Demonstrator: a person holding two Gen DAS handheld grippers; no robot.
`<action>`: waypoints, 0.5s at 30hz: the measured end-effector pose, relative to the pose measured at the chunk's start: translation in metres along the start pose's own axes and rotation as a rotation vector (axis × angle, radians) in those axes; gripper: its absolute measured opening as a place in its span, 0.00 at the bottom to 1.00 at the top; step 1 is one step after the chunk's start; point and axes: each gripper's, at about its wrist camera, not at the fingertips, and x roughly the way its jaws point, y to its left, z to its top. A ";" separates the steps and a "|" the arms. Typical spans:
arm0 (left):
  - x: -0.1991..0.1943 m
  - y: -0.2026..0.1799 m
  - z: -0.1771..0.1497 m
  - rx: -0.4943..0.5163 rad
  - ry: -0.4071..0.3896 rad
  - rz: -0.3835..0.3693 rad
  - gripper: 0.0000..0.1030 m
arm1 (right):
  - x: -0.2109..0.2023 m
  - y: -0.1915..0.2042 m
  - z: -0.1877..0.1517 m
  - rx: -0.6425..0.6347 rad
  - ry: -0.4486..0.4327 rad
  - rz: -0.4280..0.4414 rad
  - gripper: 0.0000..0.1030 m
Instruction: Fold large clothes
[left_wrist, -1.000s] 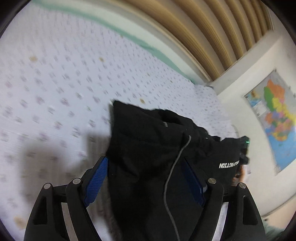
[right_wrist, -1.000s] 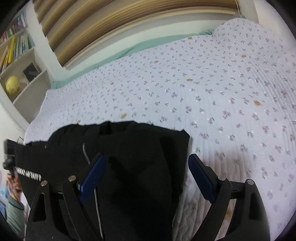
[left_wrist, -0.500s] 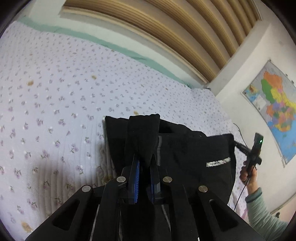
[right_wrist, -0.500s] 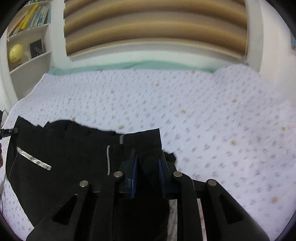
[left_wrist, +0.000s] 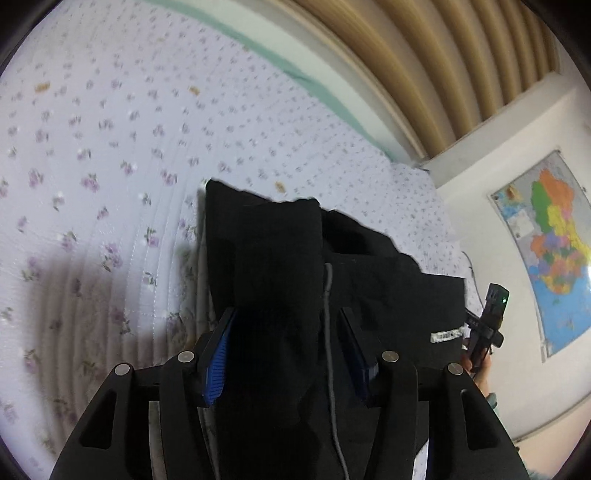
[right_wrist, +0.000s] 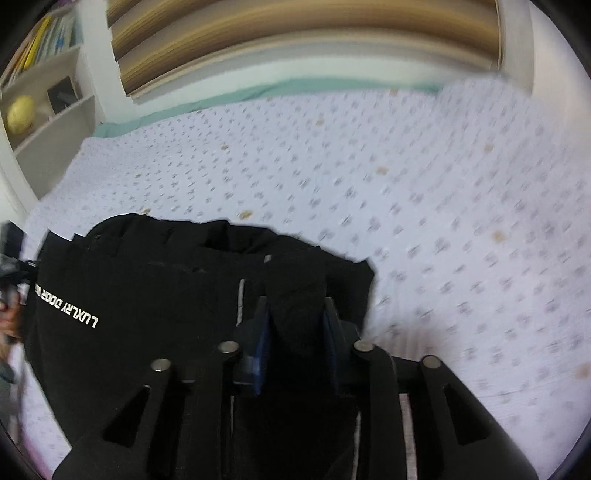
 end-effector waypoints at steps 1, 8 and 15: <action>0.001 -0.003 -0.002 0.017 -0.004 0.011 0.47 | 0.005 0.000 -0.002 0.003 0.009 -0.006 0.51; -0.040 -0.060 0.002 0.191 -0.136 0.145 0.08 | -0.033 0.018 0.006 -0.077 -0.132 -0.186 0.13; -0.050 -0.099 0.071 0.172 -0.306 0.197 0.08 | -0.061 0.026 0.082 -0.035 -0.279 -0.376 0.12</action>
